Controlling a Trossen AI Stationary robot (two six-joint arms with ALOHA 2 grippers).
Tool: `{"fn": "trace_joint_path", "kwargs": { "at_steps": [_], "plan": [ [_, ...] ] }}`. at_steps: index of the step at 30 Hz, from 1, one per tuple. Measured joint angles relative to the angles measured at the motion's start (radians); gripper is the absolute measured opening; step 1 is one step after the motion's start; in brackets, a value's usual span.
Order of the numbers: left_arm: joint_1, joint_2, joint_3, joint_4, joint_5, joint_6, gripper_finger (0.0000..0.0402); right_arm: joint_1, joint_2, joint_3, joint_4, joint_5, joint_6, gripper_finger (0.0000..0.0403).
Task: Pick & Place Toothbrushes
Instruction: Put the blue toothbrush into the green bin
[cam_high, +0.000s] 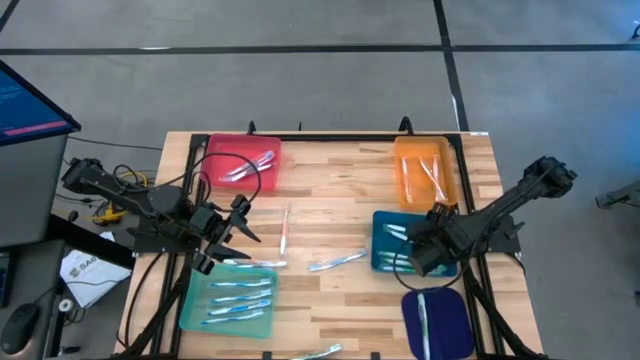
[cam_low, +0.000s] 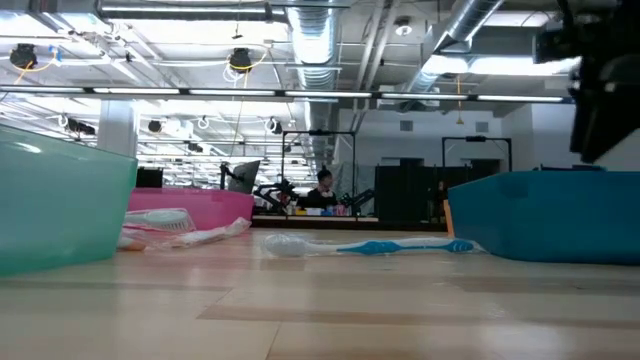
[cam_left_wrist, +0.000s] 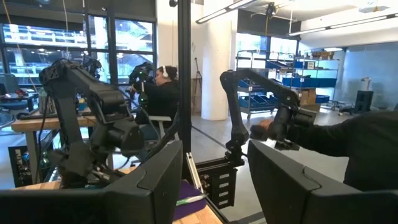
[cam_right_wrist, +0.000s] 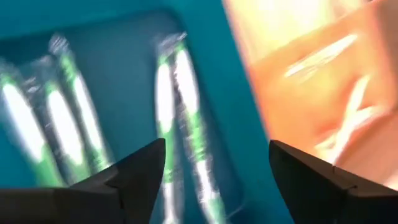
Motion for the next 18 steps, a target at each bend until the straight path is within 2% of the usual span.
{"fn": "trace_joint_path", "kwargs": {
  "at_steps": [4, 8, 11, 18],
  "plan": [
    [0.001, 0.001, 0.000, 0.000, -0.015, 0.000, 0.0177, 0.000, 0.000, 0.072, -0.074, 0.106, -0.004, 0.0286],
    [0.001, 0.001, 0.000, -0.002, -0.017, 0.000, 0.0177, 0.000, 0.000, 0.146, -0.042, 0.188, -0.069, 0.0286],
    [0.001, 0.001, 0.000, -0.004, -0.017, 0.000, 0.0177, 0.000, 0.000, 0.190, 0.071, 0.228, -0.160, 0.0286],
    [0.001, 0.003, 0.000, -0.008, -0.017, -0.001, 0.0177, 0.000, 0.000, 0.229, 0.466, 0.233, -0.493, 0.0286]
  ]
}}
